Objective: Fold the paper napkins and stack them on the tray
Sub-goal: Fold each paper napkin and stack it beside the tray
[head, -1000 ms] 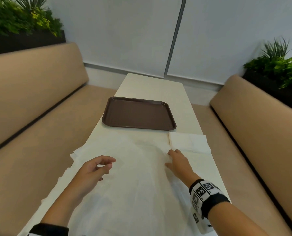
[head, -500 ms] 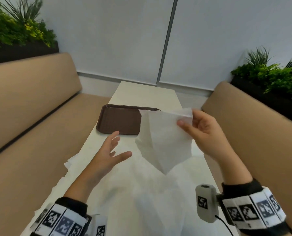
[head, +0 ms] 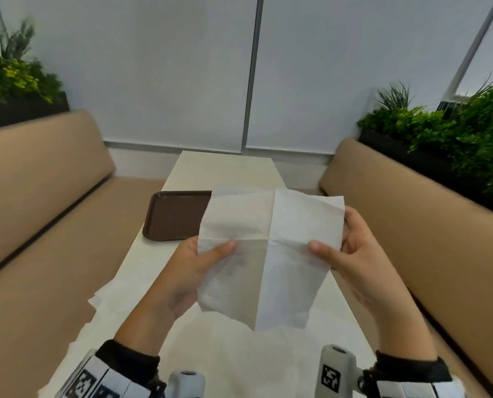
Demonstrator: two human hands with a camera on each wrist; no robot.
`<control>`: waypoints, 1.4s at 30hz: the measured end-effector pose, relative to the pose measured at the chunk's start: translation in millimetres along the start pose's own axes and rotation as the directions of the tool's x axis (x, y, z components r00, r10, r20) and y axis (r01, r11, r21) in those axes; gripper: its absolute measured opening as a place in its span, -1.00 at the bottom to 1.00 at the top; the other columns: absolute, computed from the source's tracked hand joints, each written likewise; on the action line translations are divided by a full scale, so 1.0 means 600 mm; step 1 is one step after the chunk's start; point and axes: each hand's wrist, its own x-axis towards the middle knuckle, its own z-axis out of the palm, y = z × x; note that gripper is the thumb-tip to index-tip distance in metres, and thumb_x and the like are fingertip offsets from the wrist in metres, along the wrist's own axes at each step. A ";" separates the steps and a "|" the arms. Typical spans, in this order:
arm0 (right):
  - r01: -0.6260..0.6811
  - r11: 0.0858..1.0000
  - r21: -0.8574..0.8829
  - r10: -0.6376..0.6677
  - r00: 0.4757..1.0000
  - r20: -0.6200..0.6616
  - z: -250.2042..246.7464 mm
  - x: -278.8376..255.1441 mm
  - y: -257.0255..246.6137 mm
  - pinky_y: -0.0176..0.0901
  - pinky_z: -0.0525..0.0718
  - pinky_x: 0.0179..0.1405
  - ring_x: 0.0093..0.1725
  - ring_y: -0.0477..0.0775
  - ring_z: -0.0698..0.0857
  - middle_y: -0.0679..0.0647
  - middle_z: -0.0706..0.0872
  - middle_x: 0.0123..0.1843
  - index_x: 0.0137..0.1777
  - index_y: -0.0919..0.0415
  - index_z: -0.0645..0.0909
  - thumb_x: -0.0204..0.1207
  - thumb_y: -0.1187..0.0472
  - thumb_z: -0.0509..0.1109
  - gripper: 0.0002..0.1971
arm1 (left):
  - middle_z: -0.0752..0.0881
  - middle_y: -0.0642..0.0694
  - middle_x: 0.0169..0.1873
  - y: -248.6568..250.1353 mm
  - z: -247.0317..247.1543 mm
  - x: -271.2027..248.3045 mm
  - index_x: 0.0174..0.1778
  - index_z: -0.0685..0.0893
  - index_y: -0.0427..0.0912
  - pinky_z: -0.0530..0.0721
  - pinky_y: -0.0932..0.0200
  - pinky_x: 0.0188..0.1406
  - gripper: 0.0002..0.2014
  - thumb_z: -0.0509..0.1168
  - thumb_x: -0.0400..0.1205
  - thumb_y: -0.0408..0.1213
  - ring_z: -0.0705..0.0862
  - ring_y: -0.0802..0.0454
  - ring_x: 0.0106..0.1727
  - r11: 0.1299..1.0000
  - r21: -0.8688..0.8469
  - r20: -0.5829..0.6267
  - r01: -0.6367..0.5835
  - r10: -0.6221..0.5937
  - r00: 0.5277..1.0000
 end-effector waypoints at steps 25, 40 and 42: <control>0.352 0.685 -0.638 -0.279 0.935 0.217 0.016 -0.003 0.000 -0.10 0.18 0.53 0.57 -0.30 0.16 -0.44 0.28 0.46 0.41 -0.49 0.26 0.14 -0.44 0.45 -0.21 | 0.64 0.10 -0.30 0.008 0.022 0.003 -0.22 0.60 0.01 0.54 0.18 -0.15 -0.75 0.14 0.72 -0.04 0.60 0.20 -0.22 0.474 0.810 0.415 -0.346 -0.047 0.908; -0.171 0.952 -0.254 0.224 0.954 0.198 -0.075 0.062 0.124 -0.16 0.69 -0.21 -0.26 0.03 0.69 0.12 0.73 -0.19 0.00 0.08 0.52 0.46 0.41 0.50 -0.72 | 0.78 -0.11 -0.14 -0.019 -0.039 0.084 -0.02 0.55 -0.01 0.68 0.17 -0.22 -0.70 0.43 0.53 -0.48 0.75 -0.02 -0.16 0.846 0.534 0.289 0.010 -0.194 0.938; -0.207 0.952 -0.227 0.236 0.966 0.107 -0.089 0.072 0.155 -0.22 0.61 -0.23 -0.34 0.00 0.60 0.11 0.62 -0.32 -0.12 0.20 0.62 0.41 0.28 0.56 -0.84 | 0.74 -0.11 -0.29 -0.048 -0.039 0.107 -0.20 0.65 -0.15 0.65 0.22 -0.30 -0.80 0.37 0.54 -0.57 0.72 -0.01 -0.25 0.875 0.481 0.217 0.052 -0.177 0.960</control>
